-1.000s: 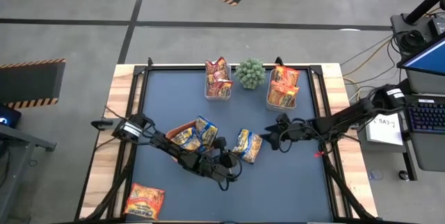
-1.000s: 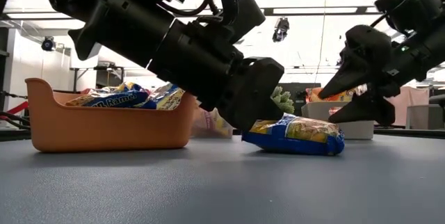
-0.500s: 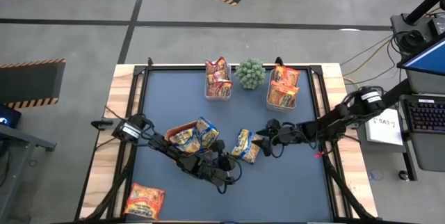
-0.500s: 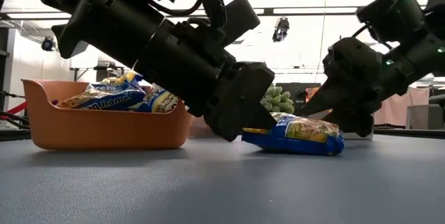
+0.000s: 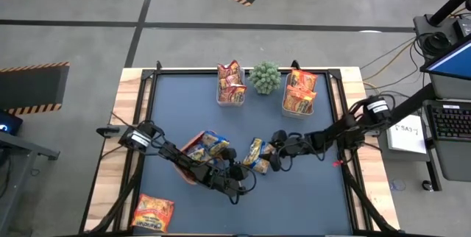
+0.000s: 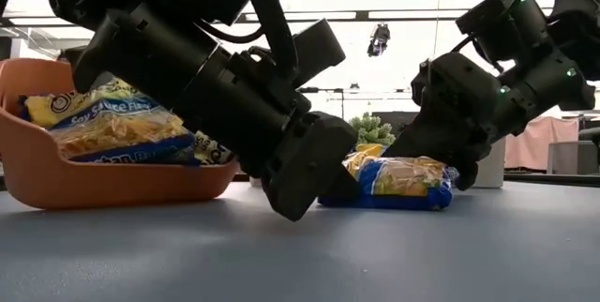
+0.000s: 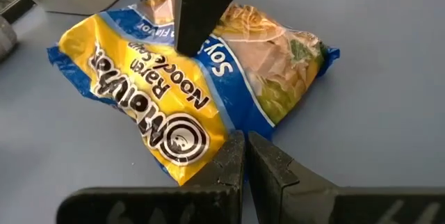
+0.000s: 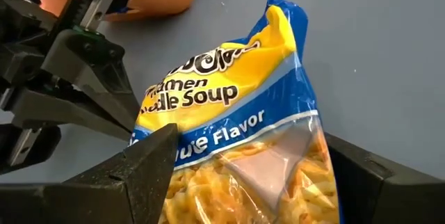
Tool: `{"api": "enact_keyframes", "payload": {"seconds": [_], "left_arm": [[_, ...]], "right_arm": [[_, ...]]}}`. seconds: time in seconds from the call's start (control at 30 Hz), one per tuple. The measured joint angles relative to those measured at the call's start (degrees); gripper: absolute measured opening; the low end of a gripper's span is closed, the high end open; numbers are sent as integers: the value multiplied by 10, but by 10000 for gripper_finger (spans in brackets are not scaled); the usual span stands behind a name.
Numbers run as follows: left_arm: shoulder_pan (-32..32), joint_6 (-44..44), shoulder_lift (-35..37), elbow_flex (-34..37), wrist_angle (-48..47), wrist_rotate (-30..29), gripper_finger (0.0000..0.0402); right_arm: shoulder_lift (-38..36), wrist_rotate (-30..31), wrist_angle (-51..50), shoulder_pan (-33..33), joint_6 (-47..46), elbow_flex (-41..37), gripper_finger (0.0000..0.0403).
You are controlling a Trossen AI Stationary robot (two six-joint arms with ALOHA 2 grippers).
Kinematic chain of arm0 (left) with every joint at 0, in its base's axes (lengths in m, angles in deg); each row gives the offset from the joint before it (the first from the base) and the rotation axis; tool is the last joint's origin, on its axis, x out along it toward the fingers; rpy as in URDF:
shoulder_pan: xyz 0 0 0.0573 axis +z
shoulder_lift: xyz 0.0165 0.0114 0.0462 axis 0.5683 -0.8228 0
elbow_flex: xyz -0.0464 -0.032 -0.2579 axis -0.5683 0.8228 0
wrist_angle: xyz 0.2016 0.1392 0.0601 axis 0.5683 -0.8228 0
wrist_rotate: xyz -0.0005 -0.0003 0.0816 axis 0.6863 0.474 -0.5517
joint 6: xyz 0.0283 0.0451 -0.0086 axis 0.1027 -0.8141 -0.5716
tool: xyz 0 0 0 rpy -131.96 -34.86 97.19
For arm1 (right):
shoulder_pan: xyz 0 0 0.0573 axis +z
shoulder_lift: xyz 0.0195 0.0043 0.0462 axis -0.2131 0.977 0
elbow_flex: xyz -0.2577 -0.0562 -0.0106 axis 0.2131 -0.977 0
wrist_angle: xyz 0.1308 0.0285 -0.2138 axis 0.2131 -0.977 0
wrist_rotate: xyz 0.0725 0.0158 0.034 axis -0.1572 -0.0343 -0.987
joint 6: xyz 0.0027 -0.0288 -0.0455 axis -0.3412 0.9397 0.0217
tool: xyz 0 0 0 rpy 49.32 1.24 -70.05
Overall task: Sort Maruchan noodles
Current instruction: Put the blue noodle pack into the orange bin
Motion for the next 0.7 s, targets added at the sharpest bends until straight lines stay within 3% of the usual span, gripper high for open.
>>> {"api": "enact_keyframes", "payload": {"seconds": [0.2,0.5,0.7], "left_arm": [[0,-5,0,0,2,-4,0],[-2,-3,5,-1,5,-6,0],[-7,-5,23,-2,5,-8,0]], "right_arm": [[3,0,5,0,-9,0,270],[-23,0,-4,0,-9,-1,132],[-33,-1,-3,0,-9,-1,62]]}}
